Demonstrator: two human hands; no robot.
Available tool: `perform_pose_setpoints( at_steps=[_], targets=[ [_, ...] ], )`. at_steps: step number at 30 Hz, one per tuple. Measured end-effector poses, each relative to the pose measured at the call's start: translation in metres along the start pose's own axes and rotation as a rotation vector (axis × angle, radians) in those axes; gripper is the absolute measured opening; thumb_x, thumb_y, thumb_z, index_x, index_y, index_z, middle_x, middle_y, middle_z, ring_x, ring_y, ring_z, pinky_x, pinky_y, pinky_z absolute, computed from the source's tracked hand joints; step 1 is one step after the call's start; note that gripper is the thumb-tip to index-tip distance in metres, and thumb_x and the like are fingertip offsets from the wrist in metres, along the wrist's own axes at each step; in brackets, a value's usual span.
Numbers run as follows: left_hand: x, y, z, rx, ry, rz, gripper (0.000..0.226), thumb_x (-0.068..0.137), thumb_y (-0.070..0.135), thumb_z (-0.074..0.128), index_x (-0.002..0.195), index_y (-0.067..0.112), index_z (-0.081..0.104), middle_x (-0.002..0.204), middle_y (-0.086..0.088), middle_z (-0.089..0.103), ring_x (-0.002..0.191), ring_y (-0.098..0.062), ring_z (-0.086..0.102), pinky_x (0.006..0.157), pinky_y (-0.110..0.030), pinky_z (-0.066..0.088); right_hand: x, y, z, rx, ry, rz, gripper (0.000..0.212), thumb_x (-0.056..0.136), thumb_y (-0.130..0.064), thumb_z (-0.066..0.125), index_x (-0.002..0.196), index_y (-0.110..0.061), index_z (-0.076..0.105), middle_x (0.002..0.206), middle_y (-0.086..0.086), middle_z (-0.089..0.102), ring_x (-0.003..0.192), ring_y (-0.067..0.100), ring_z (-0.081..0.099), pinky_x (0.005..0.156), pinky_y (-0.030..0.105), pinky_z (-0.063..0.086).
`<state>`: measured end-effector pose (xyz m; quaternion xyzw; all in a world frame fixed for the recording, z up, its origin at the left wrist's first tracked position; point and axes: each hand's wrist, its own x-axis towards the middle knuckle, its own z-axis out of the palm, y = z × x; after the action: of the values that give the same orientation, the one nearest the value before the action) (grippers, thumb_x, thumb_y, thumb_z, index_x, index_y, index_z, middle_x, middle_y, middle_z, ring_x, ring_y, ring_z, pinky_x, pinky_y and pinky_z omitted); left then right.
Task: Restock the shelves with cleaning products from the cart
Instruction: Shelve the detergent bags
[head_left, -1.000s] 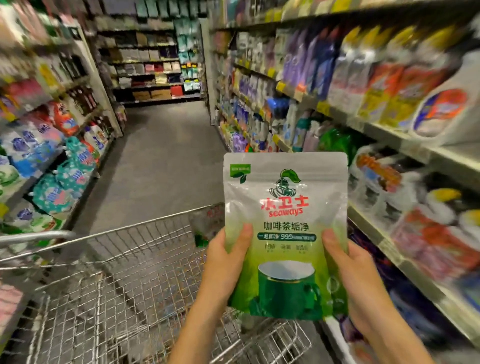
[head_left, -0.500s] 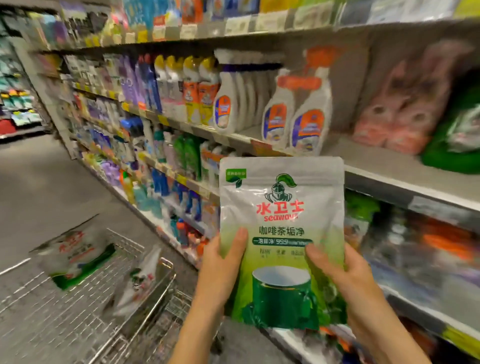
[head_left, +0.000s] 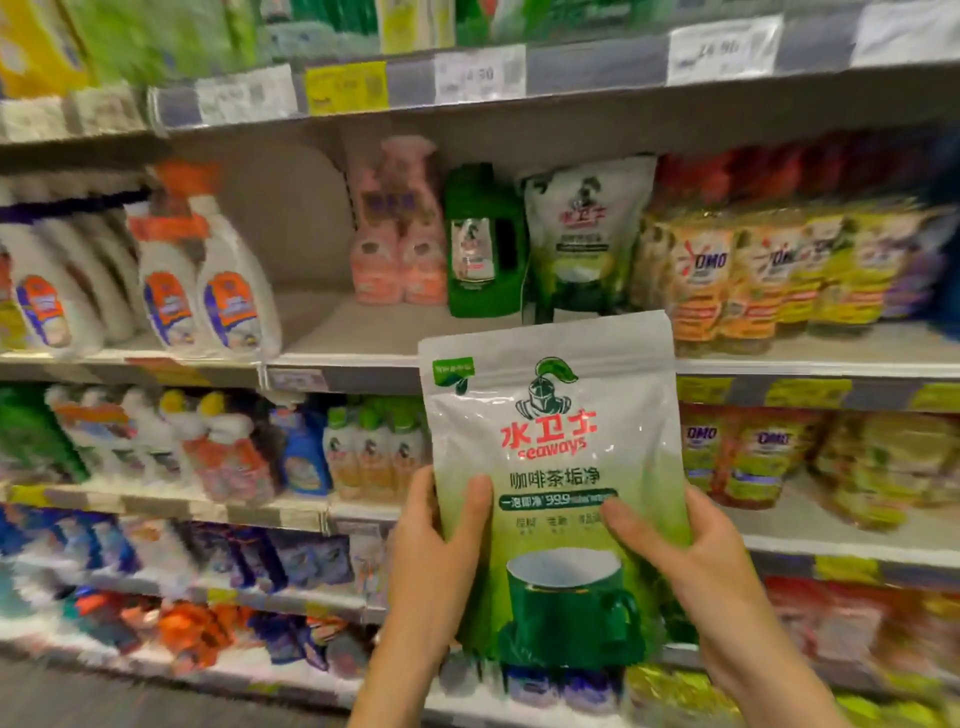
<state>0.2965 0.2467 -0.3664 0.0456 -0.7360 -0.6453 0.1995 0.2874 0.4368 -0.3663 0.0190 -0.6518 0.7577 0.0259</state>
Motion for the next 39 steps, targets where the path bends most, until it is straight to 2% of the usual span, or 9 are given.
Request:
perform_pose_setpoints(
  at_steps=[7,14,18,23,29,31,34,37,39],
  targets=[
    [0.062,0.018,0.055,0.017,-0.232,0.039,0.055,0.070,0.029,0.081,0.108,0.040,0.044,0.103,0.023,0.063,0.091,0.011,0.061,0.070,-0.009,0.051,0.066,-0.011,-0.024,0.047,0.108,-0.168,0.044,0.064,-0.035,0.075,0.105,-0.020,0.067,0.093,-0.008,0.076,0.083,0.006,0.072,0.060,0.011,0.052],
    [0.159,0.025,0.093,-0.024,-0.194,0.181,0.063,0.062,0.025,0.086,0.104,0.041,0.042,0.106,0.019,0.059,0.091,0.014,0.058,0.068,-0.008,0.051,0.154,-0.036,-0.023,-0.080,0.163,-0.334,0.042,0.068,-0.036,0.073,0.108,-0.025,0.064,0.096,-0.014,0.074,0.086,0.002,0.070,0.063,0.011,0.052],
    [0.200,0.025,0.116,-0.097,-0.138,0.228,0.066,0.058,0.021,0.087,0.106,0.039,0.045,0.109,0.014,0.061,0.098,0.003,0.061,0.080,-0.021,0.055,0.190,-0.045,-0.022,-0.140,0.204,-0.406,0.038,0.073,-0.033,0.071,0.110,-0.030,0.062,0.103,-0.015,0.073,0.093,0.004,0.069,0.069,0.015,0.054],
    [0.218,0.041,0.126,-0.166,-0.132,0.315,0.066,0.048,0.048,0.078,0.106,0.047,0.046,0.106,0.021,0.061,0.098,0.004,0.062,0.075,-0.017,0.055,0.212,-0.054,-0.023,-0.090,0.231,-0.465,0.042,0.074,-0.033,0.070,0.115,-0.030,0.061,0.108,-0.010,0.072,0.100,0.009,0.068,0.078,0.024,0.057],
    [0.237,0.040,0.137,-0.090,-0.073,0.316,0.072,0.060,0.034,0.082,0.120,0.028,0.044,0.114,0.013,0.060,0.103,0.003,0.060,0.085,-0.017,0.053,0.231,-0.062,-0.016,-0.252,0.262,-0.529,0.045,0.076,-0.038,0.068,0.117,-0.031,0.052,0.110,-0.019,0.066,0.101,-0.004,0.063,0.074,0.008,0.051],
    [0.239,0.033,0.139,0.015,-0.011,0.334,0.072,0.065,0.023,0.084,0.122,0.028,0.040,0.120,0.011,0.056,0.109,0.001,0.056,0.089,-0.015,0.050,0.236,-0.057,-0.013,-0.405,0.322,-0.521,0.058,0.073,-0.048,0.065,0.124,-0.029,0.044,0.116,-0.019,0.062,0.107,-0.007,0.058,0.080,0.006,0.047],
    [0.241,0.022,0.142,0.087,0.009,0.352,0.078,0.068,0.020,0.083,0.130,0.022,0.035,0.126,0.009,0.050,0.116,-0.003,0.051,0.089,-0.004,0.044,0.240,-0.043,-0.011,-0.552,0.355,-0.486,0.086,0.075,-0.049,0.062,0.146,-0.023,0.020,0.146,-0.007,0.039,0.132,0.004,0.040,0.105,0.021,0.040],
    [0.239,0.017,0.143,0.140,0.031,0.397,0.089,0.071,0.019,0.081,0.141,0.016,0.026,0.124,0.016,0.040,0.117,0.021,0.036,0.088,0.007,0.030,0.240,-0.036,-0.004,-0.665,0.370,-0.635,0.095,0.080,-0.036,0.062,0.149,-0.036,-0.003,0.156,-0.020,0.004,0.139,-0.015,-0.007,0.106,-0.002,0.006],
    [0.237,0.018,0.145,0.208,0.059,0.499,0.099,0.074,0.018,0.079,0.147,0.018,0.013,0.134,0.008,0.031,0.121,0.030,0.018,0.093,0.010,0.019,0.241,-0.033,-0.002,-0.876,0.441,-0.754,0.095,0.079,-0.035,0.062,0.151,-0.029,0.000,0.158,-0.007,0.002,0.137,-0.014,-0.020,0.105,0.000,-0.006]
  ],
)
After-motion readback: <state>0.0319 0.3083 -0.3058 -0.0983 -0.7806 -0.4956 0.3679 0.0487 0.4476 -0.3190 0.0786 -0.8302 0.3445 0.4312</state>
